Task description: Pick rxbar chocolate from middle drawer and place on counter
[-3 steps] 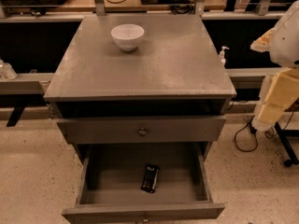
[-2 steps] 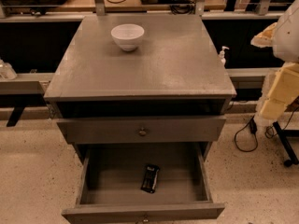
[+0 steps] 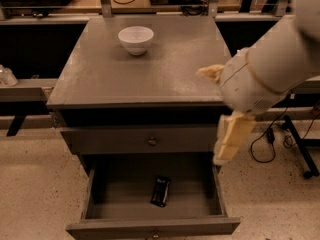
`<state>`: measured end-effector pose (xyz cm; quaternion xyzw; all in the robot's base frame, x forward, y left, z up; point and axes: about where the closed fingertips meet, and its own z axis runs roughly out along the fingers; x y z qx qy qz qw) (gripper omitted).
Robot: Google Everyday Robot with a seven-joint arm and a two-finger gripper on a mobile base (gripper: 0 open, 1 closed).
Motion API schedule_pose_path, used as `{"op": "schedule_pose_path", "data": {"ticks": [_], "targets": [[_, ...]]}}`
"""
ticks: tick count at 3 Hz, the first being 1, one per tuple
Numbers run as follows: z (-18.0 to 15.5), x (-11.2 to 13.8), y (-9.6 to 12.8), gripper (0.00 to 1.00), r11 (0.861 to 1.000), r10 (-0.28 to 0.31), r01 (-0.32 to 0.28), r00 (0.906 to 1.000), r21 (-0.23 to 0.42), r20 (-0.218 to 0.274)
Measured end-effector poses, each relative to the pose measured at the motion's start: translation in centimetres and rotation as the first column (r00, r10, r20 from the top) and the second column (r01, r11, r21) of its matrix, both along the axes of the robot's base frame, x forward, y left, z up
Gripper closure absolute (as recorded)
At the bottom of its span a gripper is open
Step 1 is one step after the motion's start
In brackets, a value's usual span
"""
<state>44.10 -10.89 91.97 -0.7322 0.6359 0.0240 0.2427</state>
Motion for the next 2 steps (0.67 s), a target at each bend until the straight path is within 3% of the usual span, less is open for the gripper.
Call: {"op": "schedule_pose_path", "data": {"ticks": [1,2], "targets": [[-3.23,-0.48,3.93,0.0,0.99,0.138,-0.138,0.9896,-0.016,0.04],[-2.89,-0.06,4.59,0.0,0.982,0.158,-0.154,0.987,-0.108,0.029]]}}
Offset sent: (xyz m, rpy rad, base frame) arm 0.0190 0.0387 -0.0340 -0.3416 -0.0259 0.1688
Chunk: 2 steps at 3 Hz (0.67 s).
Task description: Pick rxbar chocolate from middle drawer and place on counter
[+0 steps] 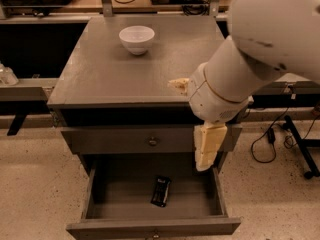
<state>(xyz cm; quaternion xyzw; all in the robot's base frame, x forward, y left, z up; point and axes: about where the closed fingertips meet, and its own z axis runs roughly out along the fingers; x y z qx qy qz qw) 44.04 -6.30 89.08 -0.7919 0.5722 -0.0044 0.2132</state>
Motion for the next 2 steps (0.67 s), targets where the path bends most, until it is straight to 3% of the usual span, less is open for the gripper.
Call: {"op": "schedule_pose_path", "data": {"ticks": [1,2], "targets": [[-3.5,1.6,1.2,0.0,0.973,0.137,-0.135,0.9906,-0.19,-0.002],[-7.3,2.8,-0.1,0.0,0.898,0.307,-0.286,0.9517,-0.335,0.012]]}}
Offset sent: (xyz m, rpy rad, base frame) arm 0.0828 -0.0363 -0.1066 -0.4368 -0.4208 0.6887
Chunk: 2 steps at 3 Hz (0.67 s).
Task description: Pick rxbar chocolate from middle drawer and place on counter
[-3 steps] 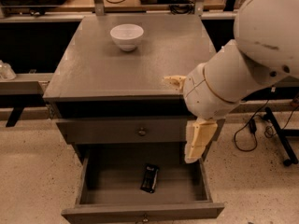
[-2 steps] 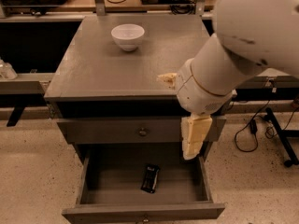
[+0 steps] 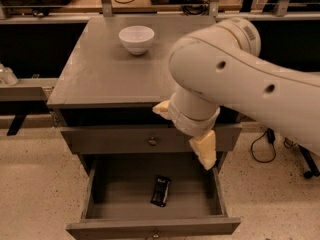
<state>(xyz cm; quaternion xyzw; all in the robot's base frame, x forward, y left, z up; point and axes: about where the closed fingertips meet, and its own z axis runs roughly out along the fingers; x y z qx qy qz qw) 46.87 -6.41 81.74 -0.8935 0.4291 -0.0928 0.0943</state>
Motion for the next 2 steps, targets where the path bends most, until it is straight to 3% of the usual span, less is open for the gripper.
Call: {"op": "schedule_pose_path", "data": {"ticks": [1,2], "targets": [[-0.04,1.59,0.01,0.0,0.995,0.101,-0.101,0.9913,-0.005,0.084],[-0.96,2.1,0.84,0.0,0.986,0.157,-0.154,0.987,-0.07,0.038]]}}
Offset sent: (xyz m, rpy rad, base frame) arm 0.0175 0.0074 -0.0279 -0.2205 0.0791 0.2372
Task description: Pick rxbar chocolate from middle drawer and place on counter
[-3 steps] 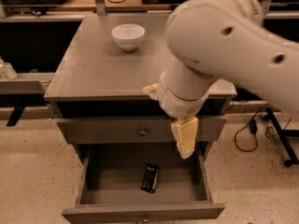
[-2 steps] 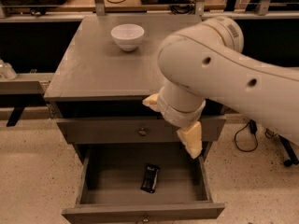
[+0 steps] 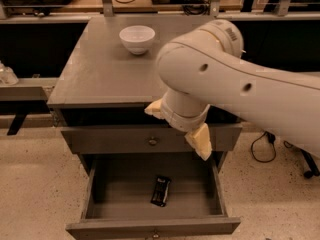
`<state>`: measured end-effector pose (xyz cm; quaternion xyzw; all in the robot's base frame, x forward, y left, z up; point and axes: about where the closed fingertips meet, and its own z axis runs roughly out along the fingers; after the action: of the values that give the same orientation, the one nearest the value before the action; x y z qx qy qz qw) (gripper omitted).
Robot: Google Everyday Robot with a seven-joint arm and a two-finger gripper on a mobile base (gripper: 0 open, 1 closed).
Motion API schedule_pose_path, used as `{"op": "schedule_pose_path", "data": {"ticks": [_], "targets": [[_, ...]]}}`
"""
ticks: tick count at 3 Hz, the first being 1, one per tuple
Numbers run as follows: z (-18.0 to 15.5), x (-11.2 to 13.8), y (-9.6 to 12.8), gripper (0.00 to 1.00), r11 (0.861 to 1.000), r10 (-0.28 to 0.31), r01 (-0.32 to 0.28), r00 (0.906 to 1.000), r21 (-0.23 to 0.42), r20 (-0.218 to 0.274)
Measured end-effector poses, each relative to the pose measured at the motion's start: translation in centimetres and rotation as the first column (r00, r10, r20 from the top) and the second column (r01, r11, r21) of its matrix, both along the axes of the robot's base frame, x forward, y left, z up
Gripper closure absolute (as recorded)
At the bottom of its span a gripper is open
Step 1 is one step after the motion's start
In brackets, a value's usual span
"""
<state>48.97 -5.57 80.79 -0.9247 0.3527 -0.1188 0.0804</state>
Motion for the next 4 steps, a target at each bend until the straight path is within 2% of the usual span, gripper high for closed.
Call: {"op": "schedule_pose_path", "data": {"ticks": [1,2,3,4], "targets": [[-5.2,-0.3,-1.7,0.0,0.978,0.12,-0.144,0.9805,-0.15,-0.155],[-9.7,-1.8,-4.2,0.0,0.918,0.273,-0.332,0.9256,-0.216,-0.262],[-10.0,-2.0,-4.5,0.0,0.883,0.352,-0.415,0.8939,-0.219,-0.278],[-10.0,-2.4,-4.6,0.0,0.872,0.402,-0.456,0.8732,-0.174,-0.276]]}}
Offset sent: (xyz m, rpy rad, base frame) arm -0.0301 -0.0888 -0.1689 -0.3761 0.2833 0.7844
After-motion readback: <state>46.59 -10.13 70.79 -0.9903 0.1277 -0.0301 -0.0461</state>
